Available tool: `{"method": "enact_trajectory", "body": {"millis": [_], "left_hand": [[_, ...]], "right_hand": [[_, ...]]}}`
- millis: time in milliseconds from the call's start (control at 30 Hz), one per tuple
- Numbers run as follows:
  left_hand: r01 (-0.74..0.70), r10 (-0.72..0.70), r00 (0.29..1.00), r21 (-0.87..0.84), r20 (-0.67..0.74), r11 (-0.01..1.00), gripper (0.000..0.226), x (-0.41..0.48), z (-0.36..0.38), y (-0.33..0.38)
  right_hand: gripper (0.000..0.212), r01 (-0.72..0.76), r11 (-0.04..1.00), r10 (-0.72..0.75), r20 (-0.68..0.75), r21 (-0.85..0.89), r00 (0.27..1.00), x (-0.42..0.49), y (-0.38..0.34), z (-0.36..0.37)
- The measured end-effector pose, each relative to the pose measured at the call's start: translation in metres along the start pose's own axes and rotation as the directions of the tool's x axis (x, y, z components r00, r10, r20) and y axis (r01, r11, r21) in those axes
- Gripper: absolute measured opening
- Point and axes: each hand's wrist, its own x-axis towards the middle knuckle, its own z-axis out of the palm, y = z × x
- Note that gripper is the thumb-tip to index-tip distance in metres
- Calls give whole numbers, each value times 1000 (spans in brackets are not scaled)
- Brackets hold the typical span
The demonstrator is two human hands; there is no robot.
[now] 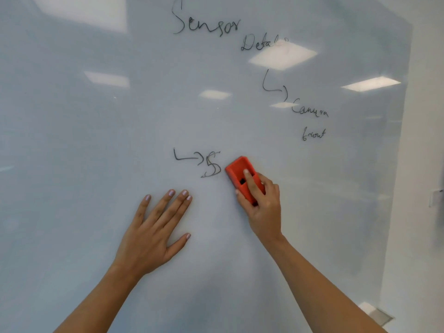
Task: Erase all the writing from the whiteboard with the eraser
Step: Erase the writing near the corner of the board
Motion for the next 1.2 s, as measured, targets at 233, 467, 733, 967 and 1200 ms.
{"method": "enact_trajectory", "body": {"millis": [233, 467, 733, 967, 1200], "left_hand": [[-16, 16, 1000, 8, -17, 1000, 75, 8, -2, -7], [197, -203, 975, -69, -92, 978, 79, 38, -16, -29], [273, -276, 957, -44, -91, 961, 80, 53, -21, -45], [313, -316, 943, -51, -101, 949, 86, 54, -22, -42], [356, -356, 929, -18, -100, 934, 93, 54, -22, -42]], "right_hand": [[54, -144, 985, 149, -48, 98, 988, 22, -28, 9], [52, 27, 999, -29, 44, 38, 999, -1, -17, 3], [51, 29, 993, -32, 23, 117, 999, 11, -56, 21], [47, 68, 997, -67, -5, 48, 998, 28, -34, 14], [49, 121, 987, -124, 29, 110, 992, 35, -78, 27]]}}
